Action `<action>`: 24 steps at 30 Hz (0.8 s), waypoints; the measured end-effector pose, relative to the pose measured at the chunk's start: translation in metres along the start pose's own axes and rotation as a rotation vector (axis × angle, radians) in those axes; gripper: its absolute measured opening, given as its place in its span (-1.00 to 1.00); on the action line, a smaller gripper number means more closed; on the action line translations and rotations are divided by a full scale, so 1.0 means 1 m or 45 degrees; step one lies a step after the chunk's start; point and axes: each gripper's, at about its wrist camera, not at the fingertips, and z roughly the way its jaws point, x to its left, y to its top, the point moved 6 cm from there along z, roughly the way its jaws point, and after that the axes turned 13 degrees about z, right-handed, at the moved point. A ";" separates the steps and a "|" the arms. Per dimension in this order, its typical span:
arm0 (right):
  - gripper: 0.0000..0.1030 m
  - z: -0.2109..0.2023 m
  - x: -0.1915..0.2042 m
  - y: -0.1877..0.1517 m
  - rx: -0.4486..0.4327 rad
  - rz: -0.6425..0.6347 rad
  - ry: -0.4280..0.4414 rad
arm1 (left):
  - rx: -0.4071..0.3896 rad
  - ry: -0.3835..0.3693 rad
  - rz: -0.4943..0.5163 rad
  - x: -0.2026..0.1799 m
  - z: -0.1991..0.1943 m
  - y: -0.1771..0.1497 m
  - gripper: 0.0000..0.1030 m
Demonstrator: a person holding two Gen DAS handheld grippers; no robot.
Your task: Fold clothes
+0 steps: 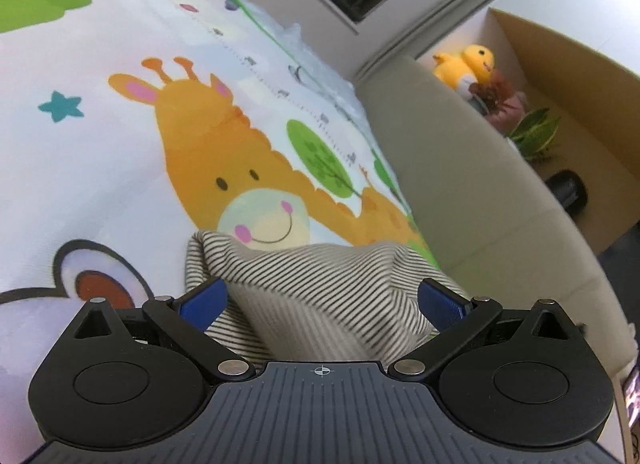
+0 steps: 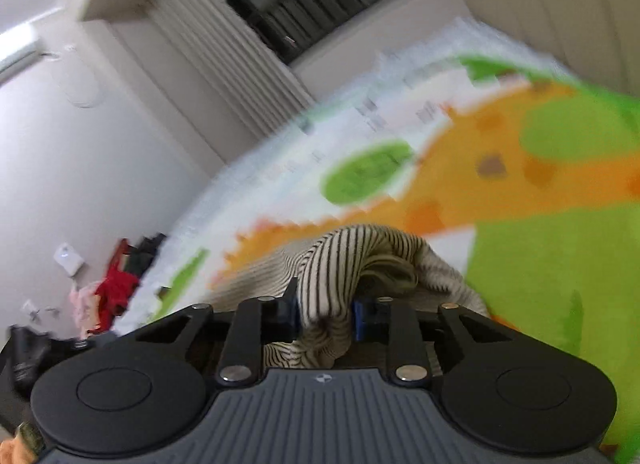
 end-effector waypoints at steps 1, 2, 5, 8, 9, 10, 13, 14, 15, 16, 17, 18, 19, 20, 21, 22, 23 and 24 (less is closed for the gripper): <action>-0.57 -0.013 0.003 -0.002 -0.006 -0.008 0.025 | -0.007 0.005 0.005 0.001 -0.004 0.001 1.00; -0.57 -0.025 0.005 -0.007 -0.005 -0.005 0.048 | -0.013 0.010 0.009 0.002 -0.007 0.001 1.00; -0.57 -0.050 -0.011 -0.036 0.059 0.027 0.005 | -0.003 0.048 -0.009 0.009 -0.009 -0.002 1.00; -0.52 -0.056 -0.037 -0.072 0.164 0.004 -0.152 | 0.022 0.068 -0.015 0.012 -0.009 -0.007 1.00; -0.47 -0.060 -0.045 -0.078 0.173 0.009 -0.183 | 0.032 0.069 -0.011 0.012 -0.008 -0.009 1.00; -0.45 -0.064 -0.050 -0.081 0.166 0.023 -0.189 | 0.041 0.061 0.001 0.009 -0.008 -0.011 1.00; -0.07 -0.079 -0.050 -0.072 0.088 0.035 -0.162 | 0.077 0.007 0.048 -0.003 -0.007 -0.019 1.00; 0.00 -0.080 -0.046 -0.066 0.054 0.016 -0.156 | 0.093 -0.010 0.060 -0.008 -0.006 -0.023 1.00; 0.13 -0.080 -0.043 -0.060 0.029 0.001 -0.144 | 0.109 -0.028 0.072 -0.012 -0.004 -0.028 1.00; 0.20 -0.080 -0.040 -0.057 0.018 -0.005 -0.131 | 0.125 -0.039 0.083 -0.016 -0.002 -0.032 1.00; 0.20 -0.077 -0.039 -0.055 0.017 -0.009 -0.123 | 0.138 -0.019 0.088 -0.017 0.001 -0.037 1.00; 0.21 -0.071 -0.039 -0.055 0.025 -0.012 -0.122 | 0.152 0.005 0.093 -0.018 0.005 -0.042 1.00; 0.21 -0.063 -0.040 -0.056 0.035 -0.015 -0.126 | 0.167 0.040 0.099 -0.017 0.010 -0.047 1.00; 0.21 -0.054 -0.041 -0.057 0.050 -0.016 -0.133 | 0.179 0.053 0.100 -0.016 0.014 -0.051 1.00; 0.21 -0.045 -0.042 -0.060 0.070 -0.016 -0.142 | 0.190 0.064 0.106 -0.016 0.019 -0.055 1.00; 0.21 -0.038 -0.043 -0.064 0.088 -0.020 -0.155 | 0.196 0.069 0.130 -0.018 0.023 -0.058 1.00; 0.21 -0.031 -0.044 -0.068 0.096 -0.029 -0.168 | 0.203 0.074 0.154 -0.019 0.028 -0.061 1.00; 0.23 -0.026 -0.045 -0.071 0.090 -0.042 -0.173 | 0.209 0.079 0.178 -0.021 0.032 -0.063 0.98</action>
